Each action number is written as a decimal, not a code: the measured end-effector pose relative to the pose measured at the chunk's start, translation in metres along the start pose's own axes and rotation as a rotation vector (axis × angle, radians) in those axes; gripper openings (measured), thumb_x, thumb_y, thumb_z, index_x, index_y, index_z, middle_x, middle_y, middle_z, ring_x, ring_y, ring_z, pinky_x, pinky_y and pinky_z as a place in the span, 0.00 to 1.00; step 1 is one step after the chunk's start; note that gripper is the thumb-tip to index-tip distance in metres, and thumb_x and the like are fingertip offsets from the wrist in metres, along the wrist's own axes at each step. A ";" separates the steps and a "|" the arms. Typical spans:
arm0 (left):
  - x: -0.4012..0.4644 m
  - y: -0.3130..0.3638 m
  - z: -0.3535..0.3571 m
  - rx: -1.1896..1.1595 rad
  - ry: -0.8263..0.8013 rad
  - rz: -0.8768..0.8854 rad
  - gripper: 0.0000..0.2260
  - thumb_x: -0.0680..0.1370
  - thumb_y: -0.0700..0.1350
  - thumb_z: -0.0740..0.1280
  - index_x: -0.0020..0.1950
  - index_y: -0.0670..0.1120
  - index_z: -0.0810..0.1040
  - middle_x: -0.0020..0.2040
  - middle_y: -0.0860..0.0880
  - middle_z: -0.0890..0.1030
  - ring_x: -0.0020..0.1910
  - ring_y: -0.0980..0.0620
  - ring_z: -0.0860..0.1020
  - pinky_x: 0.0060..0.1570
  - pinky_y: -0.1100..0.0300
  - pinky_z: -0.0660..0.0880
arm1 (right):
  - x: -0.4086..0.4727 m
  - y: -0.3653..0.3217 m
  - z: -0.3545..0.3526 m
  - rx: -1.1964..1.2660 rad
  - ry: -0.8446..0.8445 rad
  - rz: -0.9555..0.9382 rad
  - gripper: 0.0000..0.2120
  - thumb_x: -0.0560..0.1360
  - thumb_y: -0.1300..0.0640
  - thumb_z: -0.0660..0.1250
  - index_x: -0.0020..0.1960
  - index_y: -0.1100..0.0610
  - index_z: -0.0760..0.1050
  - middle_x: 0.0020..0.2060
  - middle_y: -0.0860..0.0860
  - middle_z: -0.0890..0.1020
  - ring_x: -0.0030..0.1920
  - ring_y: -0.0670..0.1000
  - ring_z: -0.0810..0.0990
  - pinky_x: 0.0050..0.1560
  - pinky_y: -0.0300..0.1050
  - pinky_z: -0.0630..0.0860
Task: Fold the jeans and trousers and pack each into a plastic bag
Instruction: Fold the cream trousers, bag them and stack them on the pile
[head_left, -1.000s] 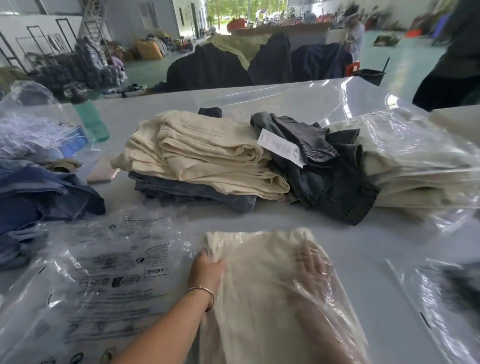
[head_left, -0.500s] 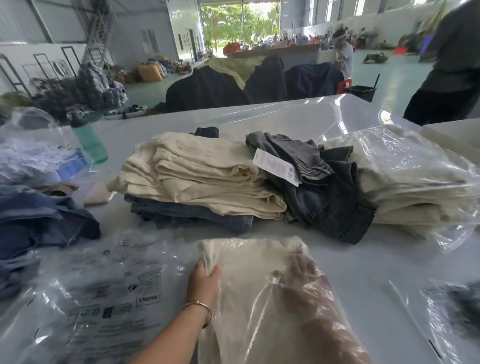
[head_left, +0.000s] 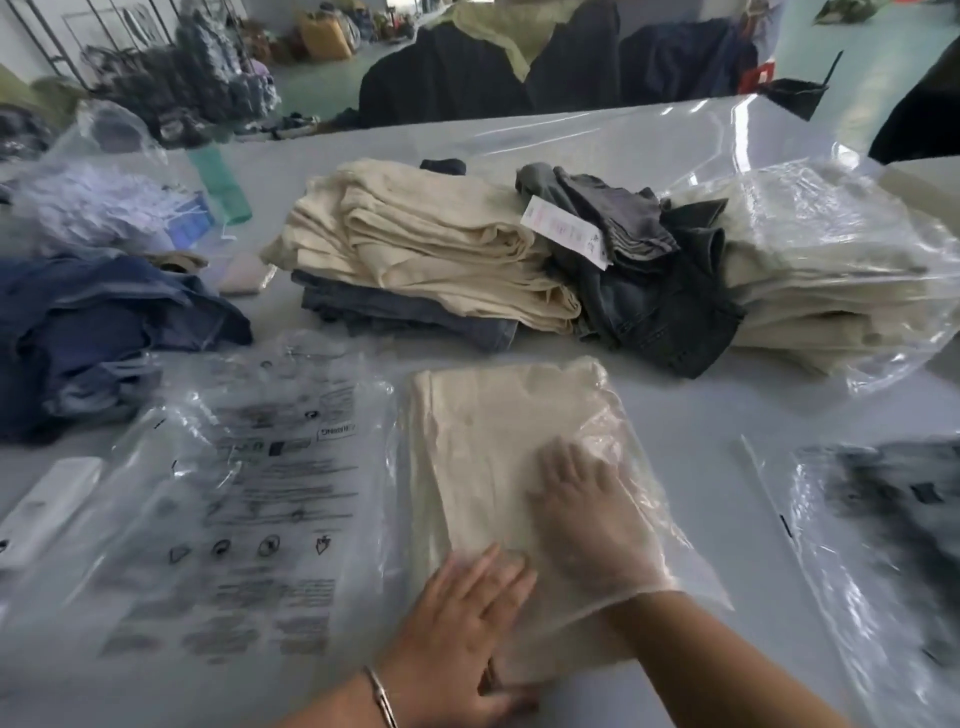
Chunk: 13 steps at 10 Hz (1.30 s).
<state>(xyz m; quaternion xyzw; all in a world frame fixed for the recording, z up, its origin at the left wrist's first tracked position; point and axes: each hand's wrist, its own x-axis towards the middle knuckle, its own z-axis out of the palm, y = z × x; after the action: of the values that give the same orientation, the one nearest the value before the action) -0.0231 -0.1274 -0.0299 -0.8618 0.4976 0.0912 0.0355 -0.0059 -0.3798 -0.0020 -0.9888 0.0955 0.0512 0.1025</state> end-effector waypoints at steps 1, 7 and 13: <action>-0.014 0.009 0.002 0.062 -0.031 -0.039 0.41 0.54 0.64 0.68 0.68 0.55 0.75 0.68 0.55 0.74 0.66 0.53 0.74 0.59 0.53 0.76 | -0.049 -0.037 0.064 0.187 -0.014 0.103 0.24 0.81 0.52 0.54 0.76 0.54 0.58 0.74 0.53 0.62 0.73 0.57 0.62 0.71 0.52 0.60; 0.032 0.082 0.002 0.114 0.126 -0.201 0.44 0.72 0.68 0.62 0.78 0.54 0.40 0.79 0.48 0.48 0.77 0.48 0.47 0.74 0.48 0.49 | -0.178 0.074 0.069 0.502 0.292 0.404 0.27 0.70 0.48 0.73 0.65 0.56 0.71 0.60 0.52 0.72 0.59 0.54 0.76 0.54 0.48 0.75; 0.068 0.083 0.008 0.123 0.072 -0.468 0.15 0.79 0.41 0.56 0.65 0.44 0.63 0.61 0.45 0.73 0.60 0.43 0.72 0.50 0.51 0.72 | -0.170 0.050 0.065 0.306 0.059 0.329 0.10 0.73 0.58 0.59 0.37 0.53 0.58 0.35 0.49 0.70 0.39 0.56 0.71 0.33 0.46 0.62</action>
<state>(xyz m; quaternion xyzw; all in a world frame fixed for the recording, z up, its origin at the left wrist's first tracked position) -0.0625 -0.2258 -0.0481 -0.9526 0.2899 0.0193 0.0905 -0.1876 -0.3831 -0.0547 -0.9339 0.2652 0.0232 0.2388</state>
